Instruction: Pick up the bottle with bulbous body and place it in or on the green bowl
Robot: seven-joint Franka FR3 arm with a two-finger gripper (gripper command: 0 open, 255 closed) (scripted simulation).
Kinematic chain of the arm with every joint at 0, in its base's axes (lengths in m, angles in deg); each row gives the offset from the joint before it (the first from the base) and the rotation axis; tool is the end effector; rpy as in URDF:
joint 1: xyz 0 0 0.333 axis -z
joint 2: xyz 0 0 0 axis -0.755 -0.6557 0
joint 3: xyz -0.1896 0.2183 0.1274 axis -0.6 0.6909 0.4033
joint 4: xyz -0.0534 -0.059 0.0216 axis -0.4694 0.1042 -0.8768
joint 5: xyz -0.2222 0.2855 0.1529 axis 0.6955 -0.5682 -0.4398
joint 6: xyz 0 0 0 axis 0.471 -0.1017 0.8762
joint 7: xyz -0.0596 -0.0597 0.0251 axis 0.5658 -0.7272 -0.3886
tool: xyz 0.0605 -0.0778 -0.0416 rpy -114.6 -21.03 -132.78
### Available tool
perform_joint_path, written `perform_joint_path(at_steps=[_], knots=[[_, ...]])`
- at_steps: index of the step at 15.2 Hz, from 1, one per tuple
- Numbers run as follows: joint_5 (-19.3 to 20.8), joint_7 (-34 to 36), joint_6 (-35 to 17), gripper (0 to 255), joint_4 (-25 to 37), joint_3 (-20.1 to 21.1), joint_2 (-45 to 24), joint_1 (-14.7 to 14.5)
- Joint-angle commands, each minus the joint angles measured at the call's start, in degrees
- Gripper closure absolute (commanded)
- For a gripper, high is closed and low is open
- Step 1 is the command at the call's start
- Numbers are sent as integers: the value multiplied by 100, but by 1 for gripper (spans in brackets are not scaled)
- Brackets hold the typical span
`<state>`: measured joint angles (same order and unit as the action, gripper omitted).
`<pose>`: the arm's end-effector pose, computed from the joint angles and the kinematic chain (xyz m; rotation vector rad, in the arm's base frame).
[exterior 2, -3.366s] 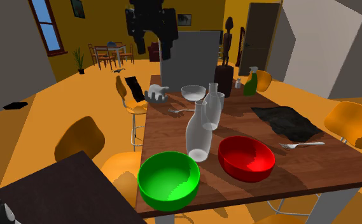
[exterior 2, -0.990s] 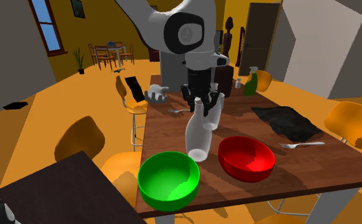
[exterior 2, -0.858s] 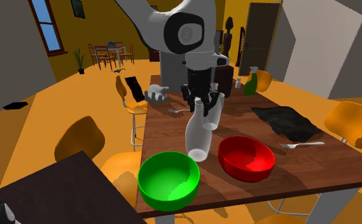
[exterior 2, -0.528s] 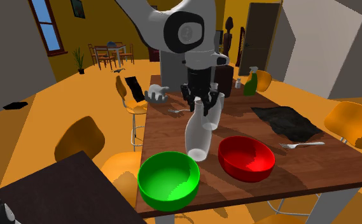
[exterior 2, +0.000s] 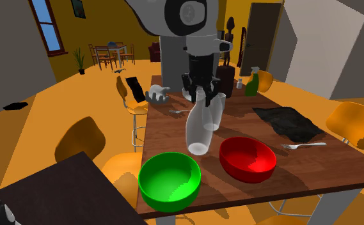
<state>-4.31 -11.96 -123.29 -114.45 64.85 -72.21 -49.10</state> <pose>0.5560 -0.0808 0.3606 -3.1147 -0.1488 -0.1714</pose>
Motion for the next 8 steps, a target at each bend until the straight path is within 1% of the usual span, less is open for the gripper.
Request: perform_joint_path(at_steps=[1, 8], knots=[[29, 30, 159, 255, 81, -2, 81, -6], [109, 99, 669, 255, 336, -10, 341, -11]])
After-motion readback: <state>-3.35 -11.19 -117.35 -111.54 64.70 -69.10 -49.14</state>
